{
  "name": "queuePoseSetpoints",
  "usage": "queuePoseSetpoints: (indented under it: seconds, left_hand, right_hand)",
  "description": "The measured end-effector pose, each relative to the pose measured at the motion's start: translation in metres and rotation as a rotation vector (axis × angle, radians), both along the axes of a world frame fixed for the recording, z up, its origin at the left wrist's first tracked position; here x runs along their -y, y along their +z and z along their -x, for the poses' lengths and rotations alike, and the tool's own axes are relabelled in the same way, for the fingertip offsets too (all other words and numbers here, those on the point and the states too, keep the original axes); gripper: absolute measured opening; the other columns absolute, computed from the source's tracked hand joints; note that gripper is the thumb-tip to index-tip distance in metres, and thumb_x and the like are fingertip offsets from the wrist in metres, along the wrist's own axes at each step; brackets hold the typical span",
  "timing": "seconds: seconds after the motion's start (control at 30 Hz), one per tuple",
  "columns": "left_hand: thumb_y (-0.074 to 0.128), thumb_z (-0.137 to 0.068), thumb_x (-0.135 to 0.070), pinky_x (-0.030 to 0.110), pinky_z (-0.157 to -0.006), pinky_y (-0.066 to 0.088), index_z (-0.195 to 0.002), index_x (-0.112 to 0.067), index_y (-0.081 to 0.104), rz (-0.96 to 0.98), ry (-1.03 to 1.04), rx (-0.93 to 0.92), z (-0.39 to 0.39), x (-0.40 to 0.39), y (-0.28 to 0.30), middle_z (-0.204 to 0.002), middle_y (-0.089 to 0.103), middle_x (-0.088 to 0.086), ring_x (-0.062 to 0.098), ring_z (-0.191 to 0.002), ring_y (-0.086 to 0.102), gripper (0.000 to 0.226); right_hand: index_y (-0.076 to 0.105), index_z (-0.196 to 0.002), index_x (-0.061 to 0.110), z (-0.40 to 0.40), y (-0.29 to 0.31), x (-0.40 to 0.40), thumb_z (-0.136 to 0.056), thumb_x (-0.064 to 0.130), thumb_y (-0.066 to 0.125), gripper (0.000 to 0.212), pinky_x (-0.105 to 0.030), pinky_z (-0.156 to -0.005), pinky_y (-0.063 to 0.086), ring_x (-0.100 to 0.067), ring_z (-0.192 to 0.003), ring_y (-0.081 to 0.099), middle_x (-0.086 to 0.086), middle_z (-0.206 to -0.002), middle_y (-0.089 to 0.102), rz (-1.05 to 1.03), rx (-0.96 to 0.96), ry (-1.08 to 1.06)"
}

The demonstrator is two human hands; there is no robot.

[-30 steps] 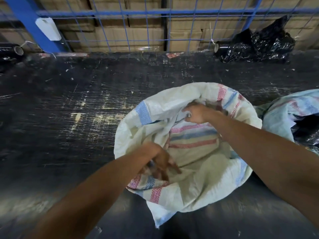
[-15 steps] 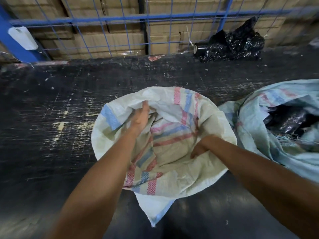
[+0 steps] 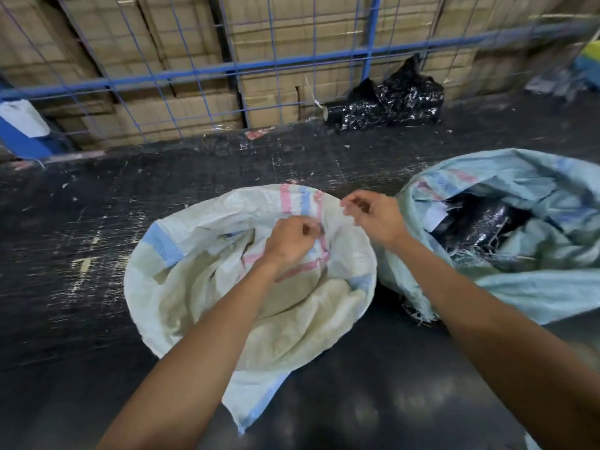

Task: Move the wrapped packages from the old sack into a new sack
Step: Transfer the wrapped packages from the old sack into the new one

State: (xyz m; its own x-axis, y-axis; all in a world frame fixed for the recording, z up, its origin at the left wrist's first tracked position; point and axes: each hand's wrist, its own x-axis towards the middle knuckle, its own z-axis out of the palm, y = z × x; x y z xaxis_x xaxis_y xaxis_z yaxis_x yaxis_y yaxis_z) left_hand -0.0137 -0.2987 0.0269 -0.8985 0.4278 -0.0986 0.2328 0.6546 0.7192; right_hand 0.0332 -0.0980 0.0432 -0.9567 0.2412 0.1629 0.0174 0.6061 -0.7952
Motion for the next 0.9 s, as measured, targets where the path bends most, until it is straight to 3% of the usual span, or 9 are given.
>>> queuePoseSetpoints:
  seconds: [0.13, 0.27, 0.33, 0.43, 0.6, 0.67, 0.77, 0.83, 0.9]
  left_hand:
    - [0.060, -0.091, -0.015, 0.031, -0.074, 0.054, -0.088, -0.021, 0.075, -0.241, -0.120, 0.024, -0.032, -0.084, 0.008, -0.082, 0.075, -0.001, 0.013, -0.069, 0.067, 0.017]
    - [0.059, -0.097, -0.018, 0.031, -0.060, 0.051, -0.088, -0.026, 0.072, -0.221, -0.247, 0.010, -0.058, -0.177, -0.003, -0.080, 0.073, -0.002, 0.014, -0.067, 0.066, 0.018]
    - [0.057, -0.098, -0.020, 0.023, -0.070, 0.047, -0.099, -0.021, 0.074, -0.125, -0.322, -0.013, -0.070, -0.227, -0.009, -0.087, 0.071, -0.008, 0.006, -0.077, 0.065, 0.016]
    - [0.053, -0.100, -0.026, 0.030, -0.088, 0.049, -0.118, -0.020, 0.068, 0.125, -0.458, -0.108, -0.077, -0.284, -0.026, -0.117, 0.069, -0.001, 0.015, -0.102, 0.064, 0.025]
    - [0.050, -0.099, -0.031, 0.034, -0.079, 0.041, -0.097, -0.021, 0.067, 0.587, -0.588, -0.091, -0.084, -0.325, -0.053, -0.106, 0.046, 0.001, 0.024, -0.100, 0.057, 0.019]
    - [0.050, -0.099, -0.034, 0.030, -0.075, 0.036, -0.095, -0.025, 0.066, 0.645, -0.648, -0.037, -0.082, -0.328, -0.047, -0.102, 0.040, -0.002, 0.020, -0.095, 0.052, 0.019]
    - [0.053, -0.097, -0.034, 0.030, -0.079, 0.041, -0.090, -0.028, 0.065, 0.653, -0.667, 0.080, -0.067, -0.337, -0.041, -0.102, 0.049, -0.005, 0.018, -0.098, 0.055, 0.016]
    - [0.053, -0.094, -0.027, 0.037, -0.088, 0.051, -0.089, -0.029, 0.068, 0.550, -0.523, 0.120, -0.053, -0.341, -0.043, -0.101, 0.063, -0.007, 0.016, -0.095, 0.061, 0.015]
    - [0.053, -0.090, -0.017, 0.040, -0.091, 0.053, -0.095, -0.027, 0.069, 0.476, -0.379, 0.022, -0.038, -0.352, -0.046, -0.104, 0.066, -0.003, 0.020, -0.098, 0.063, 0.019]
  right_hand:
    - [0.074, -0.097, 0.019, -0.046, -0.014, -0.105, -0.093, 0.024, 0.064, 0.012, -0.027, -0.075, 0.048, -0.020, -0.082, 0.070, 0.001, -0.083, 0.073, -0.099, 0.052, -0.217]
    - [0.073, -0.105, 0.016, -0.086, -0.042, -0.203, -0.096, 0.021, 0.058, 0.019, -0.029, -0.081, 0.046, -0.029, -0.099, 0.067, -0.010, -0.103, 0.074, -0.267, 0.312, -0.281]
    - [0.069, -0.111, 0.017, -0.100, -0.055, -0.246, -0.097, 0.024, 0.054, 0.023, -0.032, -0.086, 0.046, -0.031, -0.109, 0.064, -0.011, -0.115, 0.069, -0.443, 0.468, -0.162]
    - [0.058, -0.119, 0.016, -0.115, -0.065, -0.281, -0.100, 0.040, 0.048, 0.033, -0.031, -0.086, 0.045, -0.031, -0.112, 0.061, -0.017, -0.123, 0.064, -0.620, 0.747, 0.155]
    - [0.068, -0.113, 0.017, -0.099, -0.060, -0.309, -0.096, 0.033, 0.047, 0.031, -0.029, -0.082, 0.045, -0.027, -0.106, 0.062, -0.010, -0.123, 0.066, -0.656, 0.976, 0.450]
    - [0.070, -0.108, 0.019, -0.082, -0.058, -0.318, -0.094, 0.027, 0.051, 0.025, -0.029, -0.081, 0.050, -0.023, -0.096, 0.064, -0.007, -0.114, 0.069, -0.610, 0.910, 0.434]
    - [0.068, -0.096, 0.027, -0.055, -0.056, -0.338, -0.090, 0.017, 0.052, 0.019, -0.033, -0.083, 0.052, -0.025, -0.095, 0.065, -0.005, -0.110, 0.069, -0.534, 0.611, 0.197]
    - [0.064, -0.110, 0.029, -0.044, -0.057, -0.350, -0.087, 0.016, 0.052, 0.028, -0.038, -0.091, 0.052, -0.030, -0.105, 0.063, -0.006, -0.120, 0.064, -0.496, 0.460, 0.046]
    - [0.053, -0.132, 0.028, -0.035, -0.058, -0.359, -0.090, 0.021, 0.052, 0.042, -0.041, -0.094, 0.049, -0.034, -0.113, 0.060, -0.010, -0.127, 0.060, -0.516, 0.458, -0.015]
